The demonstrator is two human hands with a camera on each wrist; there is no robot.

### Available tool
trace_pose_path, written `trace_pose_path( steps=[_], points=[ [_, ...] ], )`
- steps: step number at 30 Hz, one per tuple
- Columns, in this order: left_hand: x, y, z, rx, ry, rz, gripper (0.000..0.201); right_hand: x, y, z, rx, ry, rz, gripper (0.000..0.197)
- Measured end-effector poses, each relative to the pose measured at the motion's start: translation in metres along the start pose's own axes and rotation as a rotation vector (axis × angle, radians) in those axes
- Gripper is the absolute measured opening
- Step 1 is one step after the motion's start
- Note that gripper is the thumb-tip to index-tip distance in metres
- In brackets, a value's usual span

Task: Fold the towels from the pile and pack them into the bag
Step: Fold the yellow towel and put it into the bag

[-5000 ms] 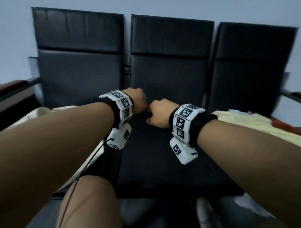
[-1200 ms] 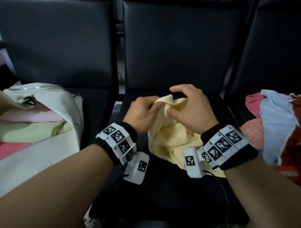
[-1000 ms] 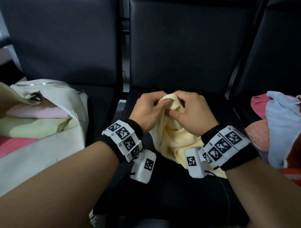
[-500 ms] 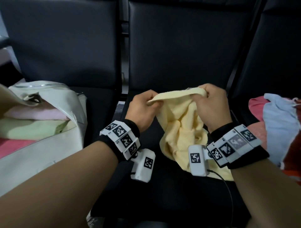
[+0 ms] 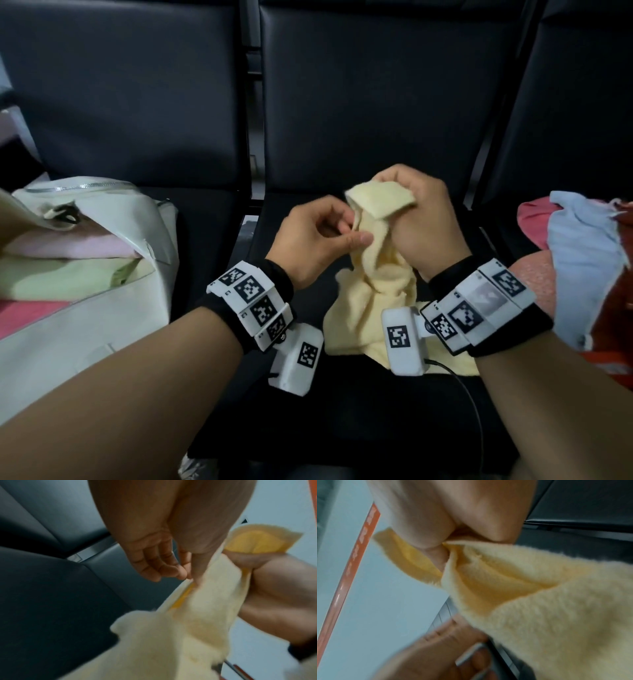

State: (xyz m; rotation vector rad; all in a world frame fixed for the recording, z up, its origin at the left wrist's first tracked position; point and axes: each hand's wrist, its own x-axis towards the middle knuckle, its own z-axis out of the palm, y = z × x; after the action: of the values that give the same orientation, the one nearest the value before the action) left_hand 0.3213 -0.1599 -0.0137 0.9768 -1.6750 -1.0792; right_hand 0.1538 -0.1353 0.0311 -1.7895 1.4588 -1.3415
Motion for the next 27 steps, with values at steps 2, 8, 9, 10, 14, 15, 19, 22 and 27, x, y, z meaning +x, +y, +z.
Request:
trace_pose_path(
  steps=[2,8,9,10,14,15,19,22,27],
  points=[
    [0.0,-0.008,0.002,0.183,0.018,-0.028,0.014,0.001,-0.002,-0.003,0.143,0.078,0.009,0.006],
    [-0.001,-0.001,0.007,0.077,-0.028,-0.031,0.02,-0.001,-0.007,-0.003,0.3,0.032,0.118,0.029],
    [-0.002,-0.003,0.009,0.082,-0.073,-0.021,0.025,-0.002,-0.009,-0.003,0.311,0.0,0.134,0.033],
    [-0.003,-0.004,0.01,0.105,-0.106,-0.021,0.026,-0.002,-0.01,-0.002,0.323,-0.034,0.141,0.033],
    [-0.001,-0.008,0.007,0.202,-0.077,-0.069,0.016,-0.003,-0.013,-0.003,0.396,-0.086,0.097,0.018],
    [-0.001,-0.008,0.005,0.19,-0.052,-0.058,0.017,-0.002,-0.011,-0.003,0.346,-0.061,0.074,0.013],
    [0.002,-0.006,0.002,0.128,0.045,0.011,0.025,-0.001,0.0,-0.002,0.074,-0.054,0.089,0.031],
    [0.0,-0.003,0.005,0.116,0.049,0.044,0.014,-0.005,0.0,0.004,-0.002,-0.268,0.155,0.048],
    [0.0,0.002,0.002,0.167,0.09,0.053,0.024,-0.004,-0.001,0.011,-0.049,-0.108,0.166,0.02]
  ],
)
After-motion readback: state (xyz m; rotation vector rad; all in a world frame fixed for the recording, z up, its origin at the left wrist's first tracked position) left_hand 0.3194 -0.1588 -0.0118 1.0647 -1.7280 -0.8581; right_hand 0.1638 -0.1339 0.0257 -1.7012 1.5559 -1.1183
